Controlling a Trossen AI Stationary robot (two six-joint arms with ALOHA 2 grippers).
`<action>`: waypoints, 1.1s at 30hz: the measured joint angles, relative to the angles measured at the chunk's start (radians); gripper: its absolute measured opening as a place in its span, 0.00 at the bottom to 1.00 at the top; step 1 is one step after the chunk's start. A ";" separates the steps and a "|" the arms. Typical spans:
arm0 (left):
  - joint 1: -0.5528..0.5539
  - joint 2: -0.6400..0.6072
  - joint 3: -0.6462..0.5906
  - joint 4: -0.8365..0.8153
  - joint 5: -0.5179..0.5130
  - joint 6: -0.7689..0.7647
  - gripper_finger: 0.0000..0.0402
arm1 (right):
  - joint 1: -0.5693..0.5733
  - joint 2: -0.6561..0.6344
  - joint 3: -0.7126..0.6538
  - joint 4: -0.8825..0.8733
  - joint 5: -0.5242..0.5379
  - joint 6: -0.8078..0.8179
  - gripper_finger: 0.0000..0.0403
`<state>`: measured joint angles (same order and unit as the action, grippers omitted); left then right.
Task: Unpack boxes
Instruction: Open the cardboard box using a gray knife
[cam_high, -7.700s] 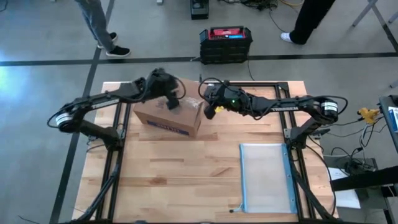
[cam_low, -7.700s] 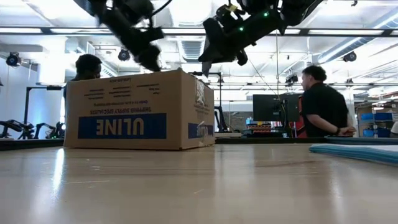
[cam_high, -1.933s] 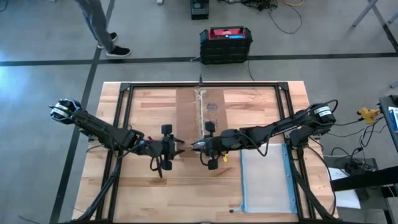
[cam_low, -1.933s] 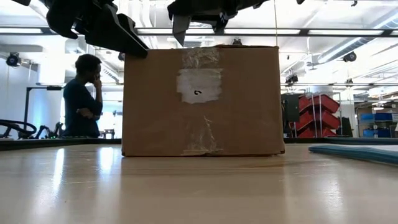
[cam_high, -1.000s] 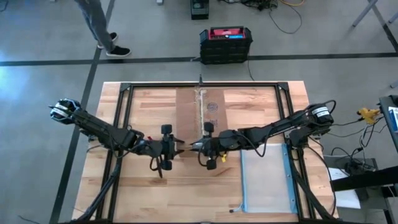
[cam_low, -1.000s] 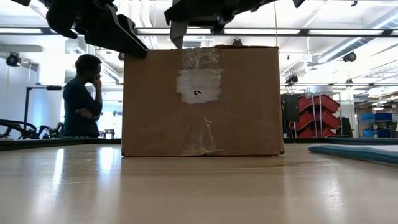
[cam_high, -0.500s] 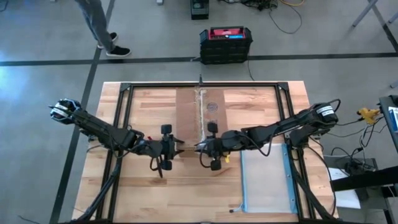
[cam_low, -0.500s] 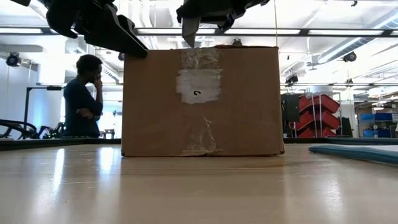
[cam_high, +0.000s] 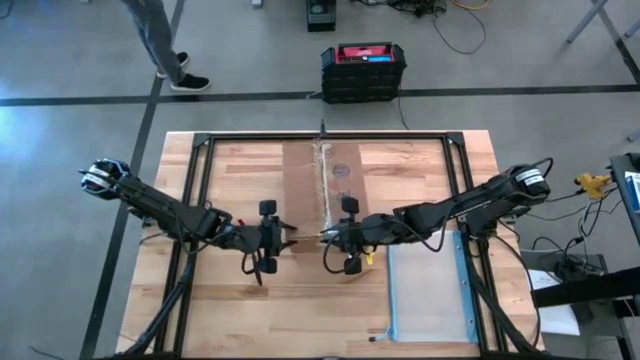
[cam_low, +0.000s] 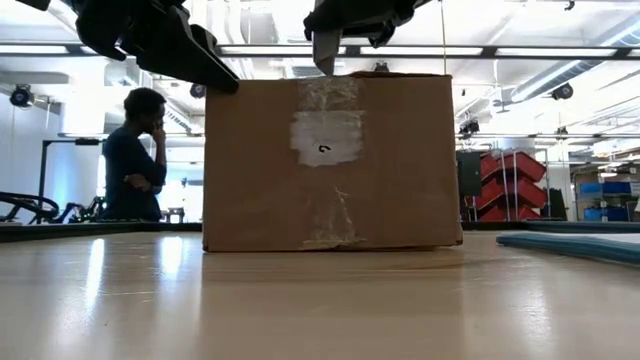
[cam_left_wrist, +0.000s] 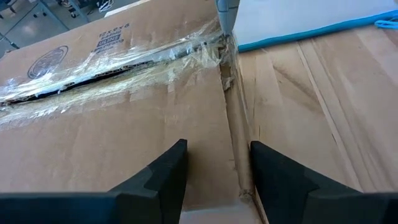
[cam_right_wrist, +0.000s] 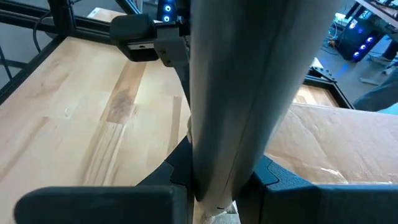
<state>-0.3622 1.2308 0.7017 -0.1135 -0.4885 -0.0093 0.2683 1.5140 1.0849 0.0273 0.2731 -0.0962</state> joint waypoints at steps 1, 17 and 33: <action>0.000 0.000 0.000 0.000 0.000 0.000 0.39 | 0.002 -0.004 0.000 -0.004 0.000 0.002 0.12; 0.000 0.000 -0.002 -0.002 -0.003 -0.003 0.39 | 0.059 -0.112 -0.001 -0.107 0.090 0.016 0.12; 0.000 -0.085 0.001 -0.112 -0.084 -0.009 0.39 | 0.101 -0.342 0.000 -0.246 0.197 -0.026 0.12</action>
<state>-0.3619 1.1454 0.7025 -0.2252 -0.5724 -0.0183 0.3691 1.1724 1.0851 -0.2183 0.4696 -0.1221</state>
